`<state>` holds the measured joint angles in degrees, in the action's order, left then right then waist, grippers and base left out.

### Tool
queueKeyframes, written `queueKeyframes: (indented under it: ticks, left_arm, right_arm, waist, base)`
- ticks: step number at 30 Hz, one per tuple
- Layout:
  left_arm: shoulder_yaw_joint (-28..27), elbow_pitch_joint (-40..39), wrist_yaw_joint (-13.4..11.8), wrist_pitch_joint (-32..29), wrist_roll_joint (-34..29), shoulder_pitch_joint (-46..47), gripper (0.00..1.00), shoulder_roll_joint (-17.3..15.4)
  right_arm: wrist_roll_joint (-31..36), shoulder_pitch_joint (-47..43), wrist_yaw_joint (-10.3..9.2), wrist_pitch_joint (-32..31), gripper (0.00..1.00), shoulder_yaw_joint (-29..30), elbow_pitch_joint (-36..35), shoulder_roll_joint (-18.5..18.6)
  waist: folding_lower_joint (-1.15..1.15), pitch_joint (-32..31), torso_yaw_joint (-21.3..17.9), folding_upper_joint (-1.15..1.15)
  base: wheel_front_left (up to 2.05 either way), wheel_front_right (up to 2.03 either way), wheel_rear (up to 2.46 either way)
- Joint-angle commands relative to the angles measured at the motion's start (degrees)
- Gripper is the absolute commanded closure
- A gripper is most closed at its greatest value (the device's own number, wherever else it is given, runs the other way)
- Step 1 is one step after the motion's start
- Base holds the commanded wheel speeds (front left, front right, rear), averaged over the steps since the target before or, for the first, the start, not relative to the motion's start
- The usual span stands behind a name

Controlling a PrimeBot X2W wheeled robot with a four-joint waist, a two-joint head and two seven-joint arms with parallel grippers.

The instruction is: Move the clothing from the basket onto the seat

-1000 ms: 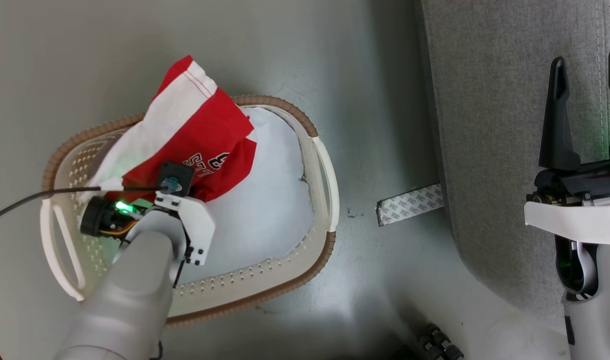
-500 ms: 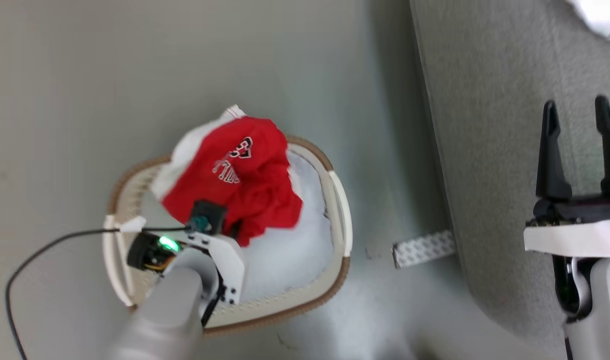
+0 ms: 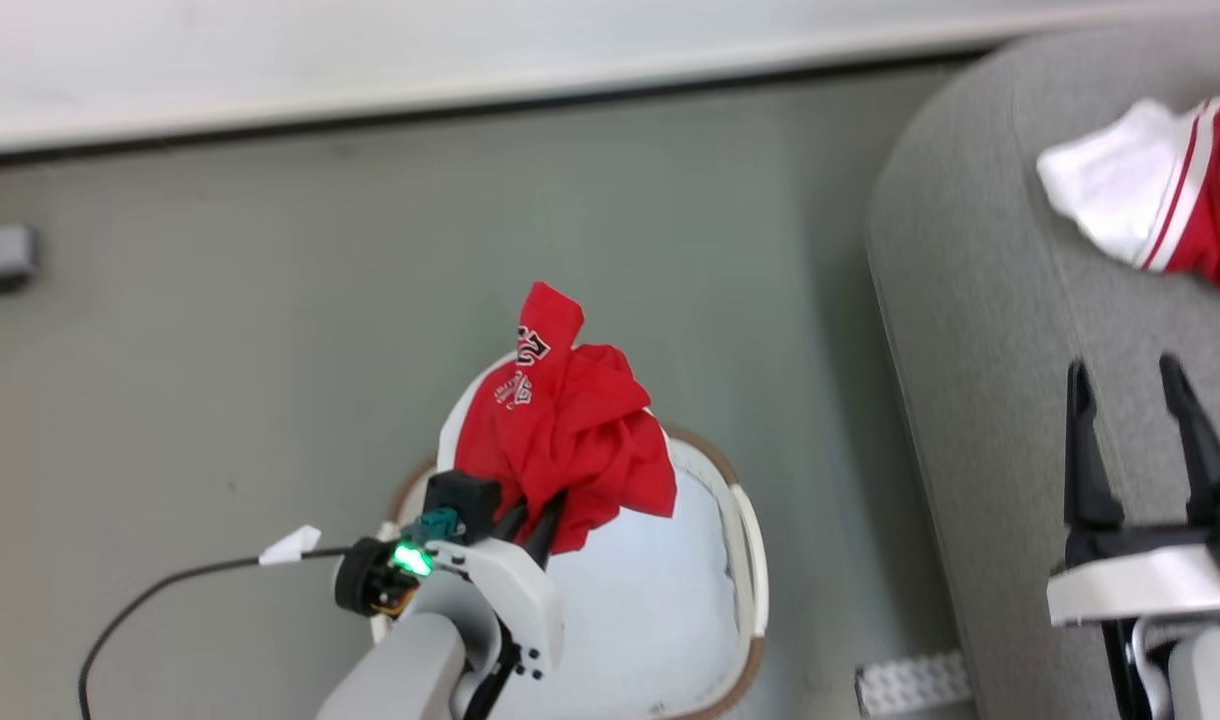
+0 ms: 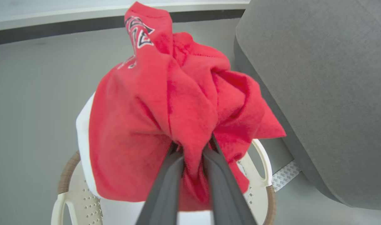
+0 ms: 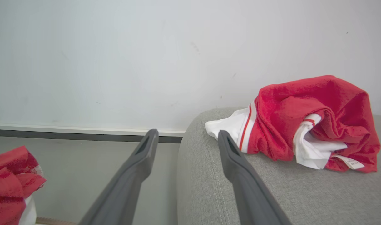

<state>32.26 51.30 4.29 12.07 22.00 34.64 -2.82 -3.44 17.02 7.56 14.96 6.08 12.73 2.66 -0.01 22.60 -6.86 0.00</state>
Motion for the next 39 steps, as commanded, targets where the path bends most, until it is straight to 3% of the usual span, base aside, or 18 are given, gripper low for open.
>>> queueKeyframes:
  ticks: [1, 8, 16, 29, 39]
  left_arm:
    - [0.2, -0.5, -0.4, -0.1, 0.4, -1.2, 1.0, -0.2]
    - [0.4, -8.3, -3.8, -1.9, 2.9, -4.1, 1.0, -0.2]
    - [-1.3, -18.3, -7.2, -5.6, 3.6, -5.5, 1.0, -3.9]
    - [-1.8, -32.7, -10.8, -11.0, 3.6, -8.7, 1.0, -8.5]
    - [-1.7, -38.0, -12.8, -13.6, 3.6, -10.9, 1.0, -10.3]
  right_arm:
    - [0.3, -1.4, -0.15, 0.2, 0.0, 0.4, 0.2, 0.2]
    - [0.6, -8.0, -0.15, 0.2, 0.0, 1.2, 1.8, 0.2]
    - [-0.4, -13.5, -0.15, 0.2, 0.0, -0.2, 3.3, 0.2]
    - [-1.3, -17.2, -0.15, 0.2, 0.0, -3.1, 4.3, 0.2]
    - [-1.7, -17.7, -0.15, 0.2, 0.0, -3.6, 3.7, 0.2]
  waist:
    - [0.01, -6.1, 3.5, 0.0]
    - [0.01, -15.3, 5.9, 0.0]
    - [0.01, -22.4, 6.9, 0.0]
    - [0.01, -28.2, 6.6, 0.0]
    - [0.01, -28.5, 6.1, 0.0]
  base:
    - [0.0, 0.0, 0.0]
    - [0.0, 0.0, 0.0]
    - [0.0, 0.0, 0.0]
    - [0.0, 0.0, 0.0]
    - [0.0, 0.0, 0.0]
